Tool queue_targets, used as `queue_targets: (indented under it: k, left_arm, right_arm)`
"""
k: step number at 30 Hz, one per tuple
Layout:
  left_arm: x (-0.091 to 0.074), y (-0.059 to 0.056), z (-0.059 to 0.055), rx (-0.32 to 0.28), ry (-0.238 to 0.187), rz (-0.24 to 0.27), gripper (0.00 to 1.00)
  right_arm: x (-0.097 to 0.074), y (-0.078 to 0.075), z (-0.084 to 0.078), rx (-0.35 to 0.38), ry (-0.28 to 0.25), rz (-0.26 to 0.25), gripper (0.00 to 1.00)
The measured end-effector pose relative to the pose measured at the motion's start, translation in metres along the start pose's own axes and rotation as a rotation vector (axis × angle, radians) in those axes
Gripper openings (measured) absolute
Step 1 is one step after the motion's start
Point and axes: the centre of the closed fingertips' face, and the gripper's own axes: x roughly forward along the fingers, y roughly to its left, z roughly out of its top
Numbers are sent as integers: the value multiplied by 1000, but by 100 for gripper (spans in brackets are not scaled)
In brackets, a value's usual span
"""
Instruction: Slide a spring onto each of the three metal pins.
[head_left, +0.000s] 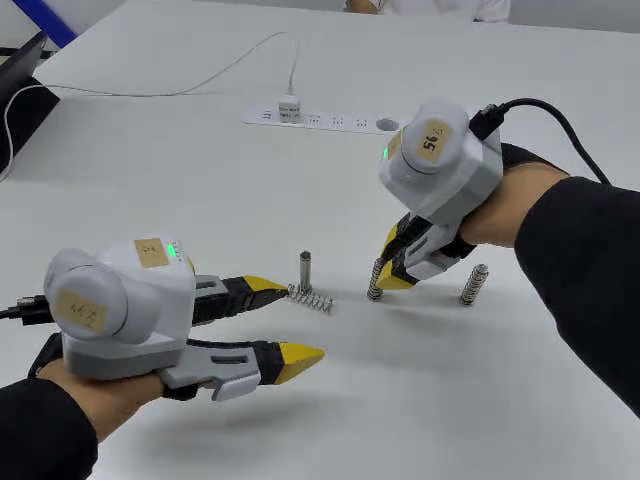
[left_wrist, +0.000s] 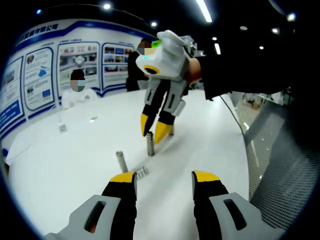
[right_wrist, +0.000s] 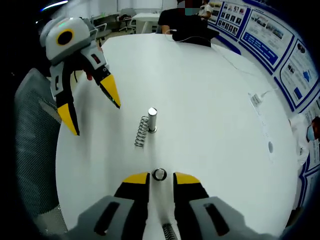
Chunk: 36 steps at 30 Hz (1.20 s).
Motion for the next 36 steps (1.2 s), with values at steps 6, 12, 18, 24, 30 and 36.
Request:
queue_targets:
  k: [6,12,18,24,30,36]
  left_arm:
    - [0,0,1,2,-1,0,45]
    - [-1,0,2,3,-1,1,45]
    - [-4,1,1,2,0,6,45]
    - [-5,1,1,2,-1,8,45]
    - [-4,1,1,2,0,7,44]
    - [-6,3,-1,-1,1,13,44]
  right_arm:
    - [-7,3,14,-11,-29,-7,21]
    - [-7,11,29,-12,-63,7,20]
    - [5,21,33,-6,-61,28,19]
    - [15,28,36,1,-59,43,17]
    - [29,30,36,16,-45,50,17]
    - [41,31,36,33,-36,56,16]
